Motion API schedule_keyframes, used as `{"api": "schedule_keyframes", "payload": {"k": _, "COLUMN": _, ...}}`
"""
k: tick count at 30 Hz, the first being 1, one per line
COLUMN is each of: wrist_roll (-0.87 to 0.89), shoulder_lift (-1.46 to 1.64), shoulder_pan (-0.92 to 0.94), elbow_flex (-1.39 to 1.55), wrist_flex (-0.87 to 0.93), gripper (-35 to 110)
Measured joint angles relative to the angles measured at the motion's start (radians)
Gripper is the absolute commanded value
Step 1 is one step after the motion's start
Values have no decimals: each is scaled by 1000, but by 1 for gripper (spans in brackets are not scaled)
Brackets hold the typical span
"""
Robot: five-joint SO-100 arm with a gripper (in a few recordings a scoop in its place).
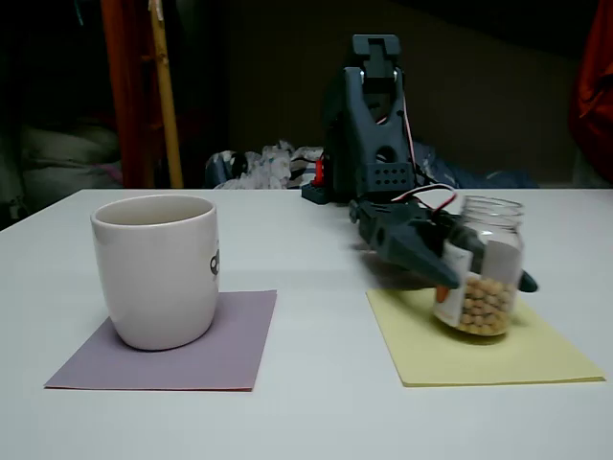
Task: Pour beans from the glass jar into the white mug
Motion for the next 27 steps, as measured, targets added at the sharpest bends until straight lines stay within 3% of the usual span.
{"api": "schedule_keyframes", "payload": {"k": 11, "wrist_roll": 114, "shoulder_lift": 67, "shoulder_pan": 17, "elbow_flex": 41, "wrist_flex": 0, "gripper": 55}}
{"api": "schedule_keyframes", "payload": {"k": 24, "wrist_roll": 598, "shoulder_lift": 905, "shoulder_pan": 146, "elbow_flex": 588, "wrist_flex": 114, "gripper": 57}}
{"api": "schedule_keyframes", "payload": {"k": 27, "wrist_roll": 721, "shoulder_lift": 1117, "shoulder_pan": 189, "elbow_flex": 744, "wrist_flex": 216, "gripper": 59}}
